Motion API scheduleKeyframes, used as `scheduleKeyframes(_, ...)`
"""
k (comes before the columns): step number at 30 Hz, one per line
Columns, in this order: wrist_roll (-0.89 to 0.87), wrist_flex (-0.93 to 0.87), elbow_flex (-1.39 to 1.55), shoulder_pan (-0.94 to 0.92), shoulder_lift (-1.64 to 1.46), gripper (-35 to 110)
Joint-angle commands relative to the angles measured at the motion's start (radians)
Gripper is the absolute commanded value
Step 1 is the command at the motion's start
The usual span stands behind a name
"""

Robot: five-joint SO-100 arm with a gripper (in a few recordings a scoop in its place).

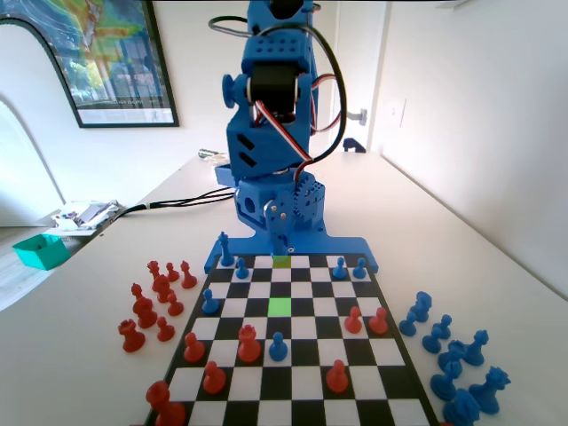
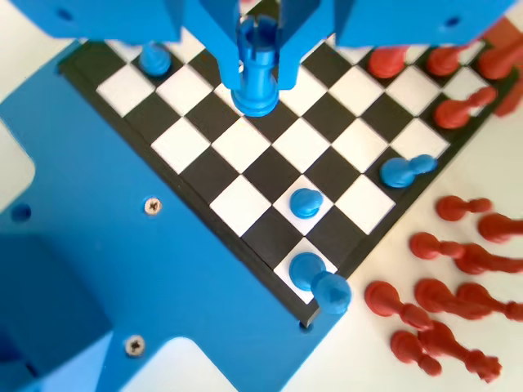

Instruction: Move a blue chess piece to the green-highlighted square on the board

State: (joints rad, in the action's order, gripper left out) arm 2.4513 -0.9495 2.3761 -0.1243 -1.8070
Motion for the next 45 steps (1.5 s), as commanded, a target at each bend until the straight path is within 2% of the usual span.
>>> scheduleKeyframes(1, -0.041, -0.014, -0.092, -0.008, 0.017, 2)
scheduleKeyframes(13, -0.296, 0.063, -0.219, 0.035, 0.199, 2)
scheduleKeyframes(24, -0.293, 0.227, -0.169, -0.002, 0.272, 2)
scheduleKeyframes(45, -0.293, 0.347, -0.071, 0.015, 0.302, 2)
